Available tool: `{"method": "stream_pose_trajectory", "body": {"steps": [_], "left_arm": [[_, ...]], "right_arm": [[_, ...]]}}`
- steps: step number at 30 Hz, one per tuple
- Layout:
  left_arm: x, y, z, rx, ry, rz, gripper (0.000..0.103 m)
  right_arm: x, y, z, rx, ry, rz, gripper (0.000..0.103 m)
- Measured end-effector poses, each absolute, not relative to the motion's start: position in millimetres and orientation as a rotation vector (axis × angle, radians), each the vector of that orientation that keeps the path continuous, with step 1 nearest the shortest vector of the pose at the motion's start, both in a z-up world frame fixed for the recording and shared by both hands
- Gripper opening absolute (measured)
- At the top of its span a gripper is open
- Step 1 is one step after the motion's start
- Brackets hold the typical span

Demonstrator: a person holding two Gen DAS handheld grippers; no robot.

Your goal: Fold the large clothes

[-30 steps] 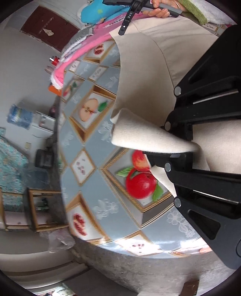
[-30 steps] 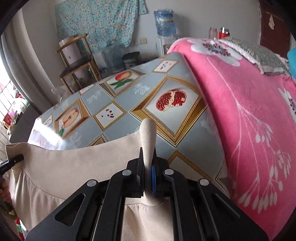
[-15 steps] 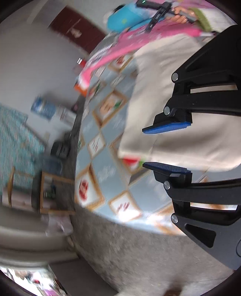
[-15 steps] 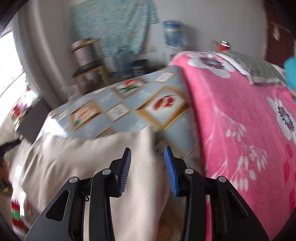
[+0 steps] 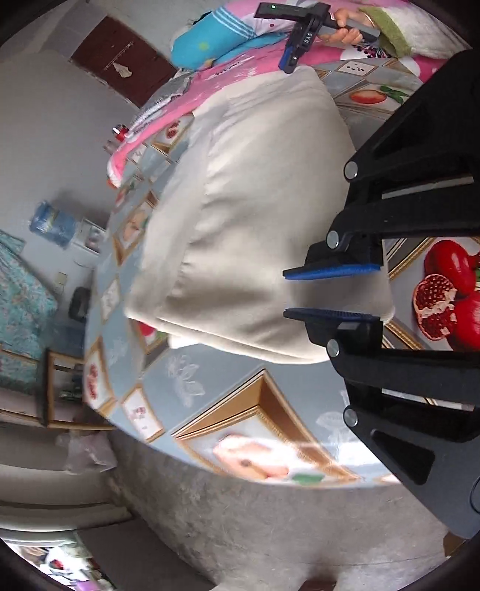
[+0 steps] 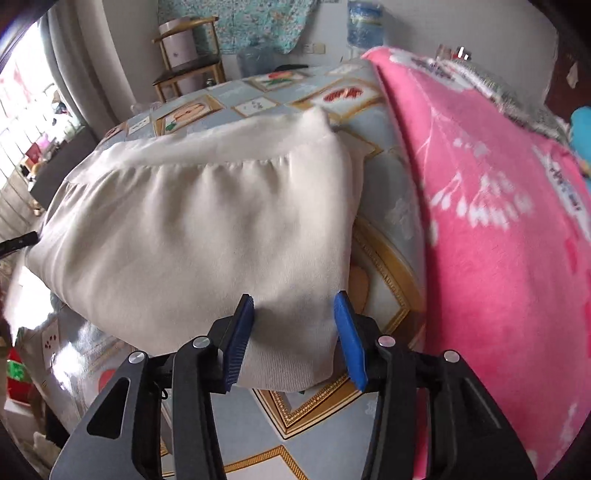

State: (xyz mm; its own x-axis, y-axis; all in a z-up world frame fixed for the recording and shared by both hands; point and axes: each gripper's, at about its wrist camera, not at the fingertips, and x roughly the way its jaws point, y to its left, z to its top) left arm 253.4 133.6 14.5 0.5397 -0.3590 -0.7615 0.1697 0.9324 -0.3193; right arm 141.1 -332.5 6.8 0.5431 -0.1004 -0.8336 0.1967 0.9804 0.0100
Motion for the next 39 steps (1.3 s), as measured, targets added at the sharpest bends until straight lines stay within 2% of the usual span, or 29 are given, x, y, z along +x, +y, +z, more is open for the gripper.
{"method": "stream_pose_trajectory", "body": {"steps": [5,8,10,11,12,14,19,22,25,26,33,36,39], "left_arm": [[252.0,77.6,24.4,-0.154,0.895,-0.433,0.015],[258.0,25.6,6.8,-0.118,0.948,-0.516,0.015],[260.8,8.4,-11.8,-0.087,0.987,-0.501,0.015],[262.4,8.0,-19.6,-0.079,0.998,-0.490,0.015],[263.4,11.7,-24.7,-0.089,0.997,-0.489,0.008],[264.6,24.6,-28.1,-0.138,1.002,-0.508,0.005],[287.2,15.5,-5.8,-0.153,0.933,-0.532,0.008],[312.2,-9.1,0.8,-0.159,0.923,-0.575,0.008],[345.2,-35.9,-28.4,-0.037,1.002,-0.475,0.008],[351.8,-36.8,-39.5,-0.016,1.033,-0.447,0.009],[353.0,0.0,11.4,-0.136,0.952,-0.466,0.009],[367.7,7.6,3.0,-0.157,1.023,-0.425,0.009],[364.8,31.9,13.2,-0.244,1.046,-0.430,0.009]], "right_arm": [[157.5,-247.8,30.2,0.073,0.861,0.012,0.044],[179.4,-193.2,7.1,-0.016,0.894,0.124,0.044],[189.6,-171.8,-20.2,-0.097,0.949,0.135,0.040],[191.4,-171.7,-30.1,-0.116,0.964,0.132,0.040],[190.2,-177.7,-33.2,-0.087,0.950,0.146,0.040],[192.2,-195.0,-28.5,0.023,0.988,0.184,0.040],[215.9,-200.7,2.6,0.064,0.926,0.158,0.038],[250.5,-192.8,-0.4,0.049,0.918,0.113,0.038],[283.0,-186.2,-37.2,-0.047,1.030,0.034,0.038],[282.1,-185.9,-37.6,-0.060,1.007,0.040,0.038],[293.7,-234.6,-6.6,0.022,0.958,-0.075,0.035],[315.2,-255.6,-34.7,0.030,1.038,-0.124,0.035],[311.4,-258.7,-22.9,-0.011,1.027,-0.137,0.035]]}}
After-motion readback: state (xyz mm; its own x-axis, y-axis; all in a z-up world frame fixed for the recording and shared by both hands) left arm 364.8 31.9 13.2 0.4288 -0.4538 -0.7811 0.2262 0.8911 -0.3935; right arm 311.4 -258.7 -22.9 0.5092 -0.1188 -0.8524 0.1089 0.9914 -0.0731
